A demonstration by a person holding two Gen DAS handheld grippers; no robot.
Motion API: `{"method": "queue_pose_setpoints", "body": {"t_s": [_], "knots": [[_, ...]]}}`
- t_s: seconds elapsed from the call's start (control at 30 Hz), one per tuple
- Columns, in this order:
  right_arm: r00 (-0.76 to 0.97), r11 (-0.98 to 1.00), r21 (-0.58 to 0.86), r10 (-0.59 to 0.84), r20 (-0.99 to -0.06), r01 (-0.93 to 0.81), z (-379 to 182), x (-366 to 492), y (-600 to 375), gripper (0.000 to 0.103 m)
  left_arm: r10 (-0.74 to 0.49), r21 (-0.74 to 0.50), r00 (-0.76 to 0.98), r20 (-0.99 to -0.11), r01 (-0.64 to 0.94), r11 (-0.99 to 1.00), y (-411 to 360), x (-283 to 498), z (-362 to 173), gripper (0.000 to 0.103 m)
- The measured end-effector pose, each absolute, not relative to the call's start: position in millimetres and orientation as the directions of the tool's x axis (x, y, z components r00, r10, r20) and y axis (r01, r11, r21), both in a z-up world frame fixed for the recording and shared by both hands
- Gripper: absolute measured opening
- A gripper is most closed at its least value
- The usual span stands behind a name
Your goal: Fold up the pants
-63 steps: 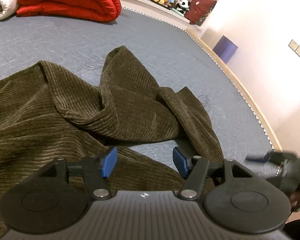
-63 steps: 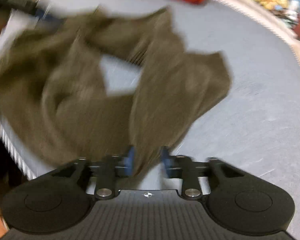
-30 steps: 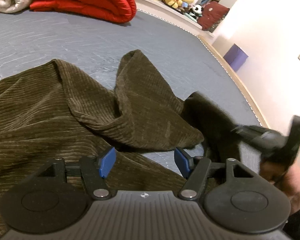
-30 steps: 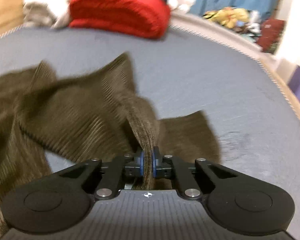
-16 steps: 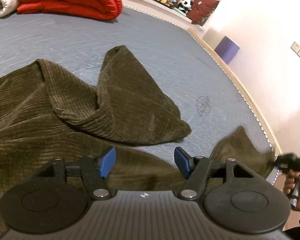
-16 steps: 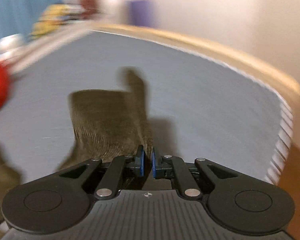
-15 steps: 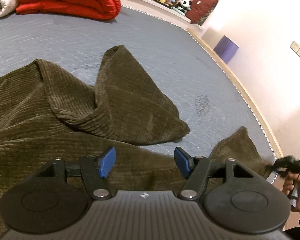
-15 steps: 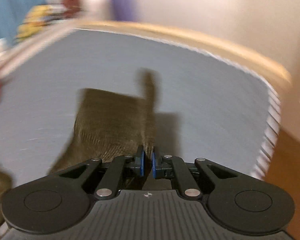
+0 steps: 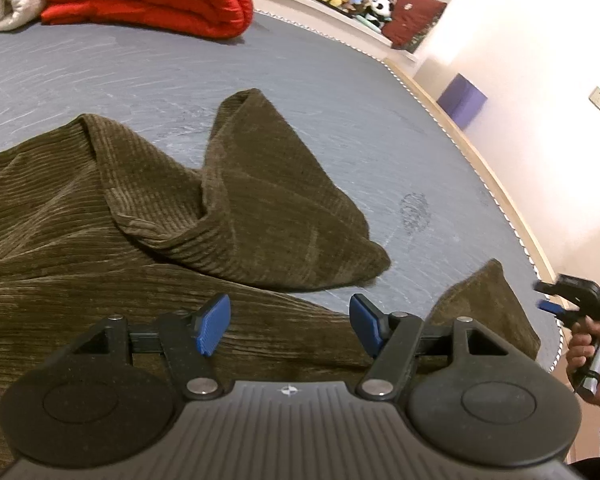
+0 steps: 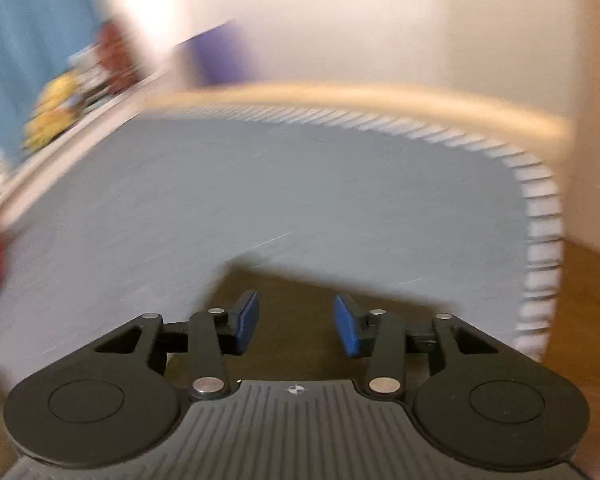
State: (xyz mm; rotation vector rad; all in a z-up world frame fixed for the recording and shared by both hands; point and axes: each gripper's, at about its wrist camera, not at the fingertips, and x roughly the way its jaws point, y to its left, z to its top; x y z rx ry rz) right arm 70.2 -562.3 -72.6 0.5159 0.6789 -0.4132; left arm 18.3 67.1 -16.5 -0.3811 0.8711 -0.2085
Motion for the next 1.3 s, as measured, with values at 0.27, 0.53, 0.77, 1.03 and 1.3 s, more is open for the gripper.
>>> {"method": "queue_pose_setpoints", "body": {"t_s": [0.27, 0.53, 0.77, 1.03, 1.3], "knots": [[0.596, 0.901, 0.215, -0.059, -0.801, 0.378, -126, 181, -503, 0.077, -0.311, -0.418, 0.639, -0.703, -0.018, 0.908, 84, 23, -17, 0.071], [0.563, 0.918, 0.001, -0.242, -0.790, 0.396, -148, 214, -476, 0.007, -0.273, -0.395, 0.637, -0.721, -0.054, 0.917, 102, 32, -24, 0.072], [0.681, 0.805, 0.170, -0.343, -0.647, 0.568, -120, 226, -529, 0.000, -0.259, -0.377, 0.641, -0.723, -0.051, 0.925, 103, 30, -26, 0.072], [0.636, 0.747, 0.236, -0.305, -0.709, 0.621, -136, 210, -596, 0.051, -0.240, -0.369, 0.656, -0.716, -0.063, 0.927, 112, 22, -20, 0.072], [0.566, 0.742, 0.138, -0.363, -0.740, 0.656, -138, 163, -646, 0.067, -0.224, -0.384, 0.688, -0.691, -0.086, 0.919, 127, 11, -5, 0.072]]}}
